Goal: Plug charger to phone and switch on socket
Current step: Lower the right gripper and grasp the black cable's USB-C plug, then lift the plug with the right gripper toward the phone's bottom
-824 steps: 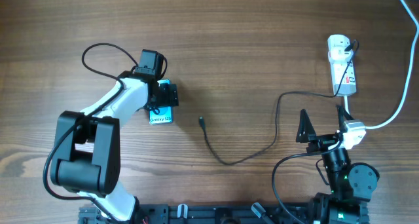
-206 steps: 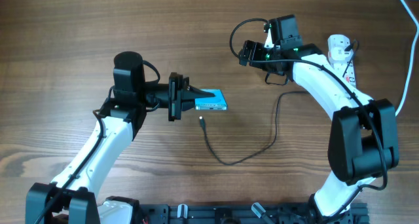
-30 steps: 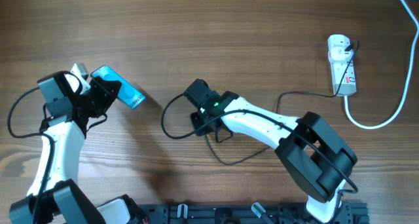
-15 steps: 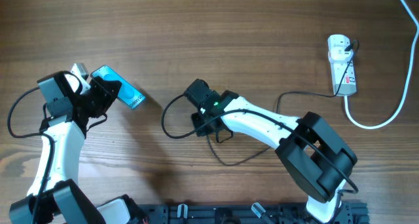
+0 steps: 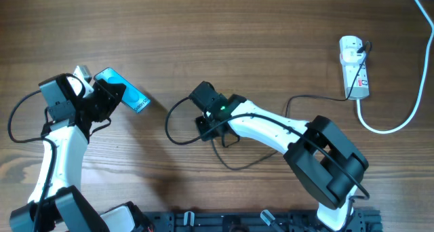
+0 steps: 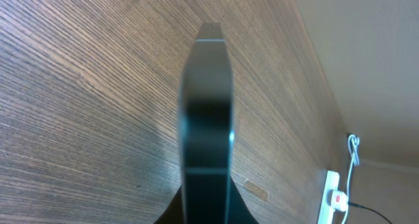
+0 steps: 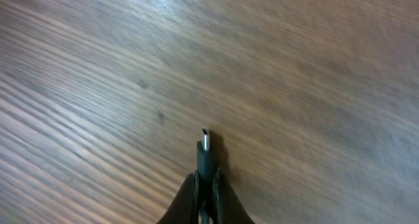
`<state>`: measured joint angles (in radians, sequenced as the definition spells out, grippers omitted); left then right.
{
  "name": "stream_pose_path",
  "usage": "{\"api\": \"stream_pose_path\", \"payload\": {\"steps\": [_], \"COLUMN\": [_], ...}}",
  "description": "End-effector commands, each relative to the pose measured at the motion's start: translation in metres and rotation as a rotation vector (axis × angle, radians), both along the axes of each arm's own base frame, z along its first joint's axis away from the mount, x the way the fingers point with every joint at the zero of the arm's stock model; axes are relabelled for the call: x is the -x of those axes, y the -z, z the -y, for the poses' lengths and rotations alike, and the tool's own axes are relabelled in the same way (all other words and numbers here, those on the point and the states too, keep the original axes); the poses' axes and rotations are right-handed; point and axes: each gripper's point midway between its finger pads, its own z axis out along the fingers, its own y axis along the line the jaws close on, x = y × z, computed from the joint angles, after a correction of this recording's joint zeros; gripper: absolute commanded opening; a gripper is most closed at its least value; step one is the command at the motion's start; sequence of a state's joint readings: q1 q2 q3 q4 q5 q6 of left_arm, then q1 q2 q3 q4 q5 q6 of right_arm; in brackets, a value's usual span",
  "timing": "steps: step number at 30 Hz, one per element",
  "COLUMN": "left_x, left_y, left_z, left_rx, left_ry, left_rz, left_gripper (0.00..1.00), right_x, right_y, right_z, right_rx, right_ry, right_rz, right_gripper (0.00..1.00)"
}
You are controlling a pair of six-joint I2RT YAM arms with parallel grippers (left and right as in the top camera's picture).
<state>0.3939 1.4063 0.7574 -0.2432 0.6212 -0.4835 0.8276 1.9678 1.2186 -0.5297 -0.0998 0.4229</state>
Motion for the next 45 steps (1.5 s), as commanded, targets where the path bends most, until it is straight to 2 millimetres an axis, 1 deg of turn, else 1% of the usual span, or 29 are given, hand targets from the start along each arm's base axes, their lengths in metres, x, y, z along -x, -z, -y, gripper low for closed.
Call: {"api": "stream_pose_path", "payload": {"steps": [1, 5, 7, 10, 15, 19, 21, 23, 26, 29, 30, 32, 34, 36, 45], "left_x": [-0.004, -0.004, -0.004, -0.004, -0.004, -0.004, -0.004, -0.004, -0.004, -0.004, -0.004, -0.004, -0.004, -0.004, -0.004], "left_y": [-0.006, -0.006, -0.006, -0.006, -0.006, -0.006, -0.006, -0.006, -0.006, -0.006, -0.006, -0.006, -0.006, -0.006, -0.006], "left_z": [0.001, 0.001, 0.001, 0.001, 0.001, 0.001, 0.001, 0.001, 0.001, 0.001, 0.001, 0.001, 0.001, 0.001, 0.001], "left_rx": [-0.004, -0.004, -0.004, -0.004, -0.004, -0.004, -0.004, -0.004, -0.004, -0.004, -0.004, -0.004, -0.004, -0.004, -0.004], "left_ry": [0.01, 0.01, 0.01, 0.01, 0.01, 0.01, 0.01, 0.01, 0.01, 0.01, 0.01, 0.01, 0.01, 0.01, 0.01], "left_rz": [0.021, 0.021, 0.021, 0.021, 0.021, 0.021, 0.021, 0.021, 0.021, 0.021, 0.021, 0.021, 0.021, 0.021, 0.021], "left_gripper": [0.04, 0.04, 0.04, 0.04, 0.04, 0.04, 0.04, 0.04, 0.04, 0.04, 0.04, 0.04, 0.04, 0.04, 0.04], "right_x": [-0.026, -0.046, -0.048, -0.041, -0.024, -0.009, -0.004, 0.0, 0.002, 0.004, 0.004, 0.005, 0.005, 0.005, 0.008], "right_y": [0.003, -0.005, -0.006, -0.004, -0.002, 0.007, 0.014, 0.019, 0.023, 0.025, 0.025, 0.025, 0.025, 0.025, 0.027], "right_z": [0.005, 0.013, 0.014, 0.011, -0.003, 0.001, 0.004, 0.005, 0.004, 0.004, 0.004, 0.003, 0.003, 0.004, 0.007], "right_rx": [0.081, 0.155, 0.164, 0.143, 0.08, 0.1, 0.109, 0.121, 0.126, 0.13, 0.13, 0.129, 0.128, 0.13, 0.142], "right_ry": [-0.043, -0.063, -0.054, -0.042, -0.067, -0.048, -0.055, -0.062, -0.067, -0.073, -0.073, -0.073, -0.073, -0.074, -0.067], "right_rz": [0.119, 0.226, 0.235, 0.198, 0.128, 0.087, 0.078, 0.067, 0.062, 0.059, 0.058, 0.057, 0.055, 0.053, 0.04], "right_gripper": [0.05, 0.04, 0.04, 0.04, 0.04, 0.05, 0.08, 0.09, 0.11, 0.17, 0.21, 0.24, 0.23, 0.17, 0.17]}}
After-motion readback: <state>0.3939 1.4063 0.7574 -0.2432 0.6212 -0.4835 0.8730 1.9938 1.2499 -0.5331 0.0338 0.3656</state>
